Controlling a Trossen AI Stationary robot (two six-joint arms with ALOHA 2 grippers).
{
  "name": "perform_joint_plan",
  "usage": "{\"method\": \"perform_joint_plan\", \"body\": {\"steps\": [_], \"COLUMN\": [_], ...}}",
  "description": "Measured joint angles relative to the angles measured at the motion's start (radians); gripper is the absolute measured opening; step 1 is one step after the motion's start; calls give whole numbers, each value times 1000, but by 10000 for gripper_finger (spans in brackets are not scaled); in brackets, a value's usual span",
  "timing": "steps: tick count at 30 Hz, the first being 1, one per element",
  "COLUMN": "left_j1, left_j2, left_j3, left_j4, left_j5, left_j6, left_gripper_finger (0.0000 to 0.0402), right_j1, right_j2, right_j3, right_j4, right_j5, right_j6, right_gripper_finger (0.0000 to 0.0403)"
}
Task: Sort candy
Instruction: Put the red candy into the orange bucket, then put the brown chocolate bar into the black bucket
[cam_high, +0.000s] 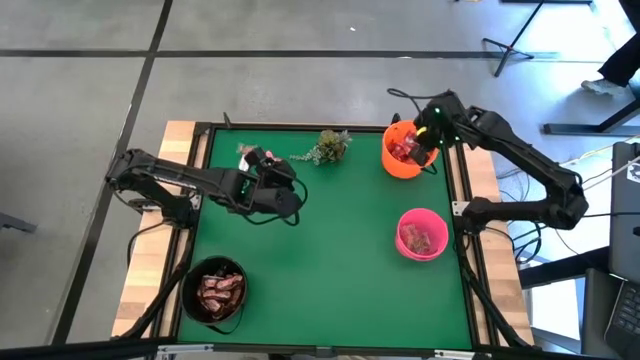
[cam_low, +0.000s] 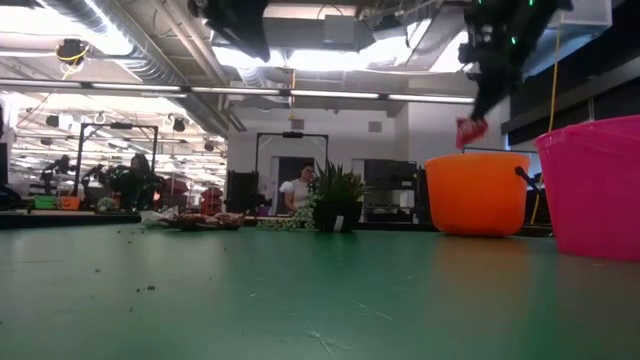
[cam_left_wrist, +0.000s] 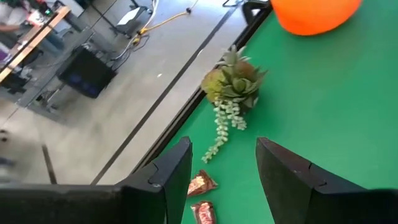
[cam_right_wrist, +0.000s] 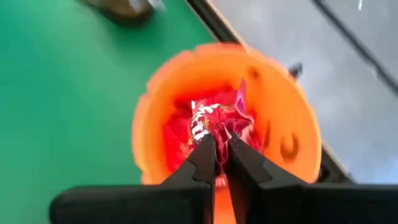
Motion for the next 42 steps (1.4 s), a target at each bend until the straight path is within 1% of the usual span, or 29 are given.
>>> {"method": "perform_joint_plan", "body": {"steps": [4,8,11,15,19,22,26,29,32,34,38,42], "left_j1": [56,142,201,274,351,414,510,578,627,648,648,636], "left_j2": [0,0,0,0,0,1,2,2,2,12,36,56], "left_j3": [0,0,-22,-80,-171,-219,-262,-277,-305,-331,-394,-430], "left_j4": [-12,-1,64,176,291,295,276,279,278,271,249,251], "left_j5": [6,102,152,278,419,496,617,703,706,713,741,733], "left_j6": [27,80,135,197,212,184,146,119,63,47,46,28], "left_gripper_finger": [168,168,168,168,168,168,168,168,168,168,168,168], "right_j1": [-88,-110,-107,-107,-107,-106,-106,-106,-106,-106,-106,-105], "right_j2": [10,14,12,11,10,1,-37,-85,-150,-199,-289,-351], "right_j3": [-68,-95,-95,-95,-95,-92,-69,-53,-45,-45,-44,-44], "right_j4": [11,17,34,47,64,63,71,108,171,217,306,365], "right_j5": [-20,-108,-116,-116,-116,-116,-143,-209,-321,-416,-579,-658], "right_j6": [-34,-39,-41,-54,-56,-56,-55,-48,-46,-45,-11,44], "right_gripper_finger": [27,44,66,105,147,167,177,177,177,177,177,177]}}
